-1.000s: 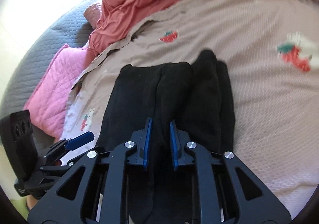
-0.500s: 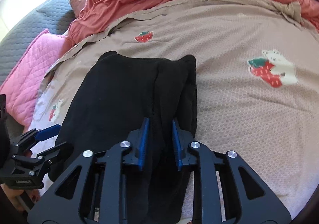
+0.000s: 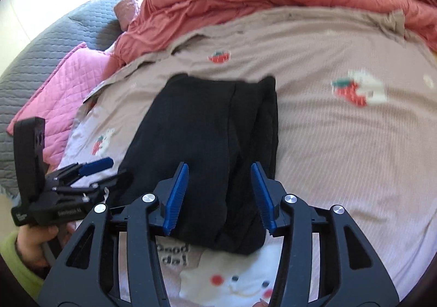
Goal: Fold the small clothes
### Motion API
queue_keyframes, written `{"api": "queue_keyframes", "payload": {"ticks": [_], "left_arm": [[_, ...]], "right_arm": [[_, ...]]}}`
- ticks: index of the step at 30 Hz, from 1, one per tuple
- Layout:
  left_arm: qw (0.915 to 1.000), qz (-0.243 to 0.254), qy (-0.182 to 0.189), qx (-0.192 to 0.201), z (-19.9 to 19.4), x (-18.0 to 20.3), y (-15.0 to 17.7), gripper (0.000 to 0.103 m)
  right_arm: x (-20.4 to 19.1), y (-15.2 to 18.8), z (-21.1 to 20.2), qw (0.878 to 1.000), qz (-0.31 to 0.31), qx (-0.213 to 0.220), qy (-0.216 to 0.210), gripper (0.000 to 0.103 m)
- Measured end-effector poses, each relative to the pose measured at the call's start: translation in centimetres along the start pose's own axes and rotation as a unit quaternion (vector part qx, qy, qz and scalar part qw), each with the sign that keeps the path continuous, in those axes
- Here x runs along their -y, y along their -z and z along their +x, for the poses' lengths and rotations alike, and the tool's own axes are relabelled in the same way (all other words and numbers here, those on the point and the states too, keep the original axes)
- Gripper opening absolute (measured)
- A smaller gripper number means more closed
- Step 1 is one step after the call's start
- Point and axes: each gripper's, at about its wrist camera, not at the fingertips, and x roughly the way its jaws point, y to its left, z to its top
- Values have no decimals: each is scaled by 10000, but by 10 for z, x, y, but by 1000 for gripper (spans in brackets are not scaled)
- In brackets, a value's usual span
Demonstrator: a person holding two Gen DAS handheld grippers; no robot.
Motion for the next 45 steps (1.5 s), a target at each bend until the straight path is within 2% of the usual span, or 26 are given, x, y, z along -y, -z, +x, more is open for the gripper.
{"api": "queue_keyframes", "payload": {"ticks": [4, 5, 6, 7, 11, 13, 17, 23, 26, 27, 29, 30, 31, 33, 35, 37, 40, 45], "left_arm": [[9999, 66, 87, -52, 1, 4, 4, 81], [9999, 83, 66, -85, 3, 6, 5, 81], [9998, 109, 34, -169, 9, 7, 8, 81], [9996, 112, 23, -260, 13, 8, 10, 81], [9994, 258, -30, -233, 13, 12, 20, 81], [9991, 282, 1, -305, 17, 11, 25, 82], [9992, 91, 79, -389, 24, 3, 29, 82], [9992, 77, 86, -393, 21, 4, 29, 82], [9991, 51, 93, -415, 19, 4, 29, 81], [9991, 46, 95, -415, 17, 4, 30, 81], [9991, 41, 100, -399, 14, 3, 29, 81], [9993, 18, 118, -368, 11, 2, 29, 81], [9994, 4, 139, -329, 7, 2, 29, 81], [9996, 16, 153, -219, -5, 1, 30, 82], [9999, 41, 75, -71, -20, 0, 30, 98], [10000, 40, 43, 41, -33, -1, 32, 98], [9998, 27, 141, 147, -54, -2, 41, 98], [9995, 66, -4, 313, -79, 0, 64, 98]], "right_arm": [[14, 17, 13, 9978, 535, -353, -193, 41], [15, 19, 19, 9973, 554, -447, -196, 37], [14, 21, 21, 9972, 508, -504, -222, 12], [10, 22, 21, 9969, 419, -570, -332, 7], [-7, 25, 10, 9985, -125, -512, 111, 7], [0, 31, 20, 9975, -15, -671, 234, 10], [2, 35, 29, 9971, -57, -698, 280, 14], [5, 38, 25, 9979, 9, -554, 336, 19], [-6, 40, 16, 9969, -196, -357, 676, 31], [-8, 41, 13, 9955, -270, -291, 859, 42], [-10, 41, 6, 9952, -276, -166, 924, 43], [-11, 42, 2, 9947, -275, -90, 982, 48], [-12, 41, -4, 9936, -299, 12, 1089, 60], [-18, 43, -21, 9915, -359, 321, 1207, 72], [-24, 45, -34, 9906, -396, 518, 1200, 83], [-33, 48, -49, 9872, -490, 751, 1318, 92], [-46, 55, -68, 9829, -599, 976, 1441, 94], [-68, 65, -89, 9786, -758, 1203, 1485, 94]]}}
